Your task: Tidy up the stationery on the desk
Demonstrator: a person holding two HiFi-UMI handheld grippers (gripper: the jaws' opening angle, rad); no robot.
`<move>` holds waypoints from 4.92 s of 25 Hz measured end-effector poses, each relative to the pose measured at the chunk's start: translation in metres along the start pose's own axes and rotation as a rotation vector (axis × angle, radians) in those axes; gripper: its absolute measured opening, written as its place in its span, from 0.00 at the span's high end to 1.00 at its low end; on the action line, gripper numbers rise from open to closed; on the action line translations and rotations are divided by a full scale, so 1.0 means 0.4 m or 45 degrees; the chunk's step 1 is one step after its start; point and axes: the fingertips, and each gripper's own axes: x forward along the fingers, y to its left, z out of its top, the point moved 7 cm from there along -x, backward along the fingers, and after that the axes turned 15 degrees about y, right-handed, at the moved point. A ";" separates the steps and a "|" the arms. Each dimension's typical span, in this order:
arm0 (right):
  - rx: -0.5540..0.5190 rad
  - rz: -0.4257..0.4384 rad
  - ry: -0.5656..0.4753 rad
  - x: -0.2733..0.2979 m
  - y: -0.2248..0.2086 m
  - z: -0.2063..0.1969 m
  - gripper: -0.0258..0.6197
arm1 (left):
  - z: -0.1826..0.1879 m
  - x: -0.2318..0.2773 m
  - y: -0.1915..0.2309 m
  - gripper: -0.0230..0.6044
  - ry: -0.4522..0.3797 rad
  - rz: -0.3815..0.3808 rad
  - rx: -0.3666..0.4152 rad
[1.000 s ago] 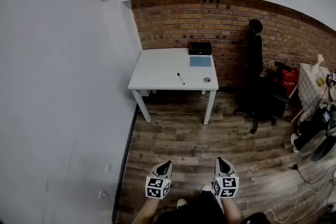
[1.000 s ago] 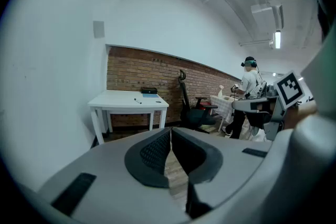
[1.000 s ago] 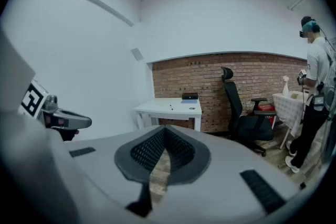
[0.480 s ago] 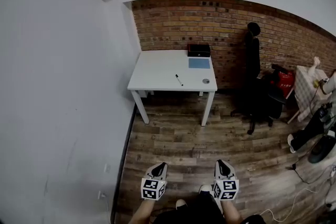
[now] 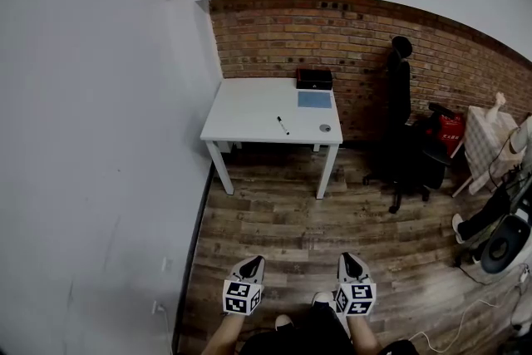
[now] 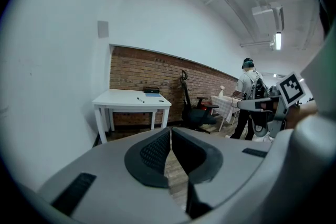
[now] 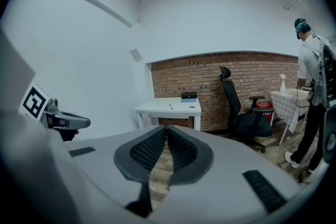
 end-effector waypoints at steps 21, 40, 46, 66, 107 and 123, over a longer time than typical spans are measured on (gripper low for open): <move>0.034 0.000 0.040 0.010 0.002 -0.017 0.92 | 0.017 0.055 -0.020 0.93 0.030 -0.083 0.036; 0.047 0.052 0.048 0.332 -0.060 0.207 0.92 | 0.252 0.284 0.158 0.93 0.056 -0.058 0.067; 0.032 0.065 0.045 0.454 -0.110 0.309 0.92 | 0.363 0.396 0.207 0.93 0.057 -0.059 0.075; 0.026 0.145 0.073 0.765 -0.265 0.504 0.92 | 0.586 0.674 0.298 0.93 0.093 -0.007 0.046; 0.096 0.051 0.146 1.219 -0.394 0.769 0.92 | 0.920 1.148 0.553 0.93 0.159 -0.155 0.082; 0.094 0.013 0.173 1.652 -0.376 1.101 0.92 | 1.239 1.459 0.854 0.93 0.191 -0.273 0.162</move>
